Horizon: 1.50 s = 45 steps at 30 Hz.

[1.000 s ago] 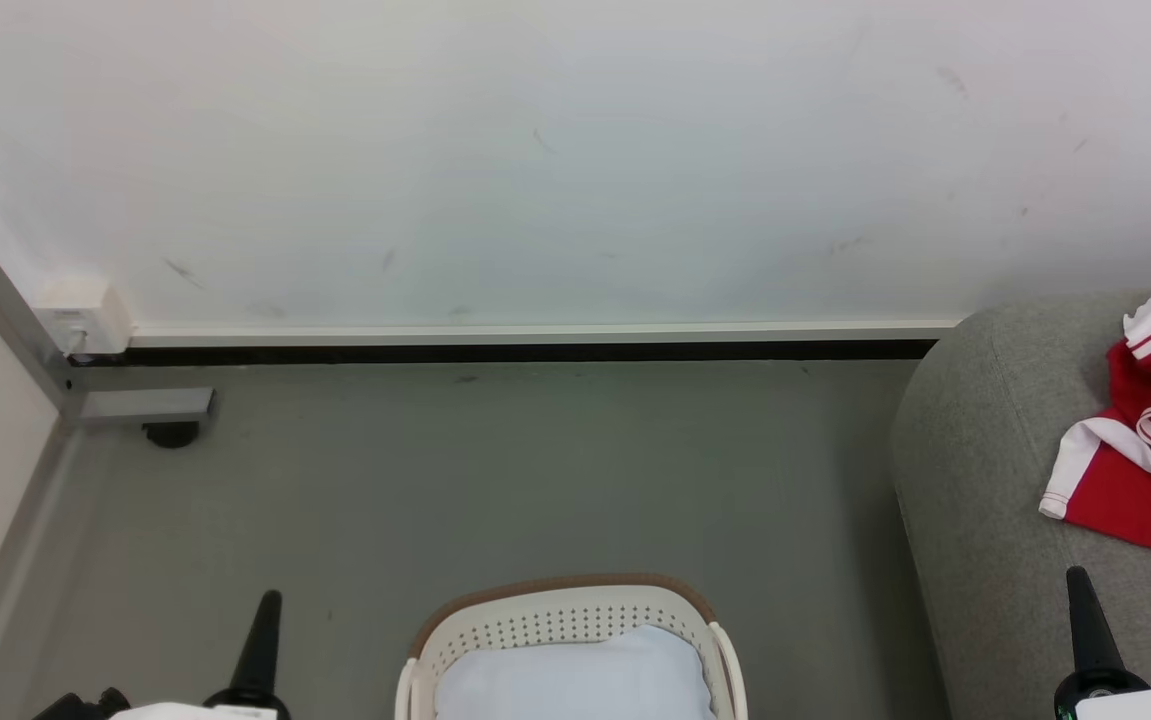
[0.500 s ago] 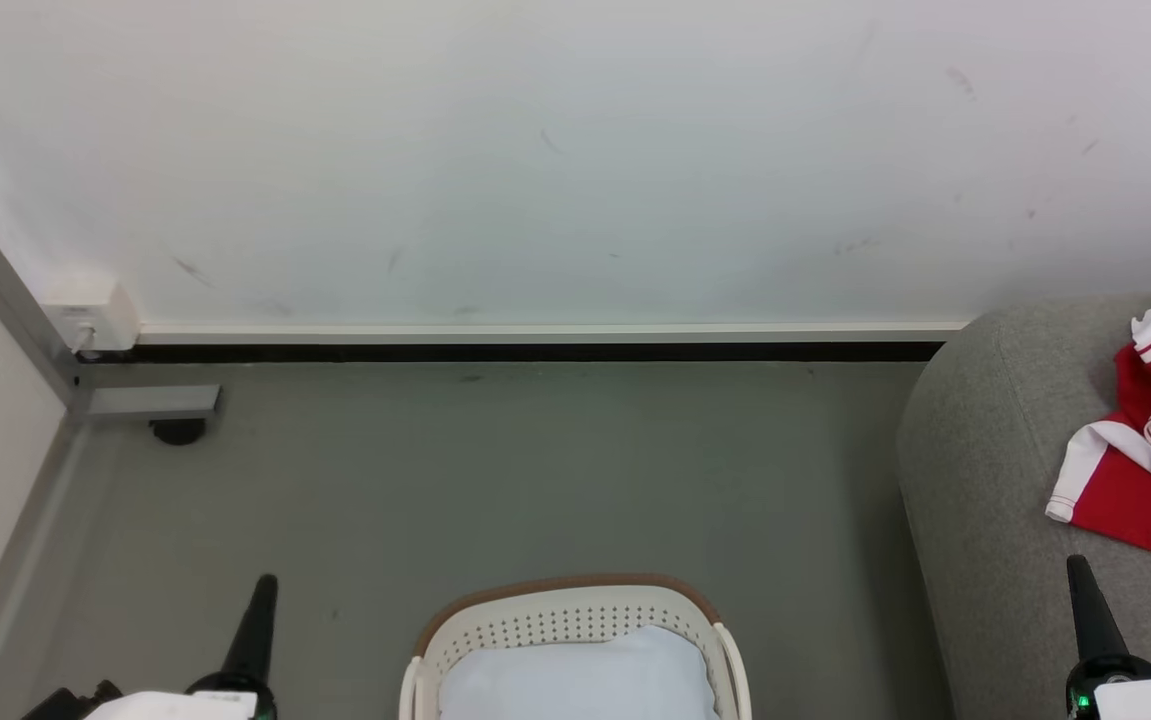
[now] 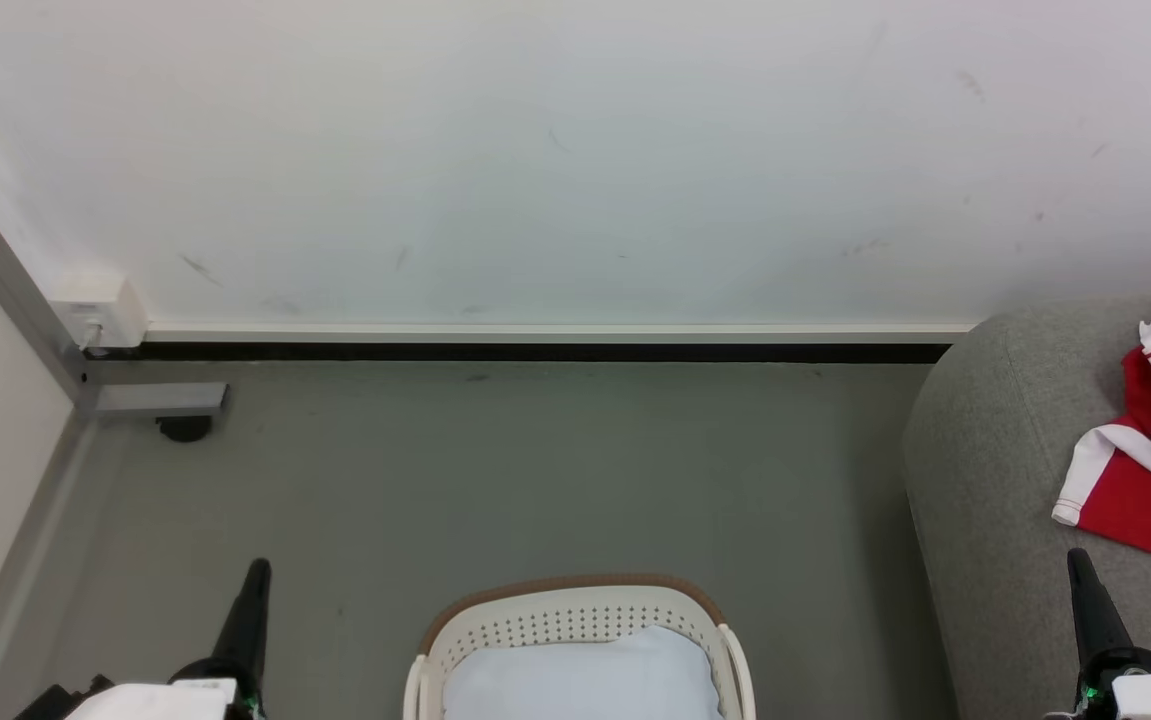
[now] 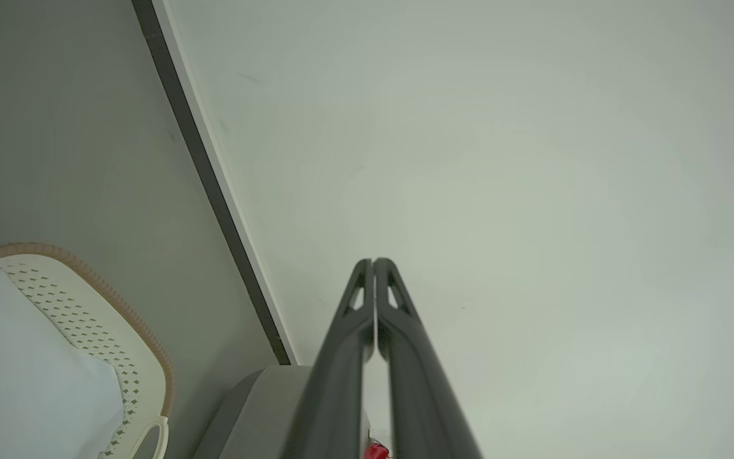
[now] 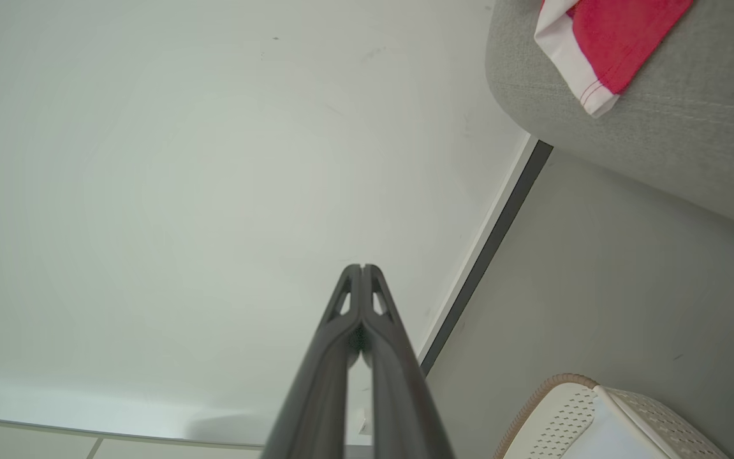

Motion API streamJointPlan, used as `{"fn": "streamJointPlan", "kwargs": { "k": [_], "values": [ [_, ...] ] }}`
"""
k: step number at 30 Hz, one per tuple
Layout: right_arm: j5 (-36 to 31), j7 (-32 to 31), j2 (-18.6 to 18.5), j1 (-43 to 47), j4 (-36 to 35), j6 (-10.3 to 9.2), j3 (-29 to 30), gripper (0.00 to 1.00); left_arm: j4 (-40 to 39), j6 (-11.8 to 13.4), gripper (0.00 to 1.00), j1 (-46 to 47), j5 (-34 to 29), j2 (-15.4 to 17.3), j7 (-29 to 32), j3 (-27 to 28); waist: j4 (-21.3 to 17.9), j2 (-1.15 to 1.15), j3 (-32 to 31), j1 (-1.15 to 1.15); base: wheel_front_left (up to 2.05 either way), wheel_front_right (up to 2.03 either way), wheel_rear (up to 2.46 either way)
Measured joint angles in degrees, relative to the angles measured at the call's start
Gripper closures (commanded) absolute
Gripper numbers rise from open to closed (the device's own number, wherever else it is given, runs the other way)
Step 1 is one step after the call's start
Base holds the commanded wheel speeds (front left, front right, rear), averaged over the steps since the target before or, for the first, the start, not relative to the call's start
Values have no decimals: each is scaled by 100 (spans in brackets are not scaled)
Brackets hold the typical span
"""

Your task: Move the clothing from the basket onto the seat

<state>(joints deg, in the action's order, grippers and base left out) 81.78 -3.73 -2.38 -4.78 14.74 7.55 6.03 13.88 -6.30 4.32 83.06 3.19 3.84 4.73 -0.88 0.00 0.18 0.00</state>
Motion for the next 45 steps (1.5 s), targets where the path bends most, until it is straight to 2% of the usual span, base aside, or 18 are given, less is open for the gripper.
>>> {"fn": "streamJointPlan", "kwargs": {
  "k": [26,45],
  "values": [
    [1038,-282,-25,-109,-48,0,43,100,24,-109,100,170,886,-37,270,182,88,0,-3,0,0,0,0],
    [1058,-282,-27,-117,-53,0,43,100,25,-109,100,174,891,-38,271,186,88,0,-3,0,0,0,0]
  ]
}}
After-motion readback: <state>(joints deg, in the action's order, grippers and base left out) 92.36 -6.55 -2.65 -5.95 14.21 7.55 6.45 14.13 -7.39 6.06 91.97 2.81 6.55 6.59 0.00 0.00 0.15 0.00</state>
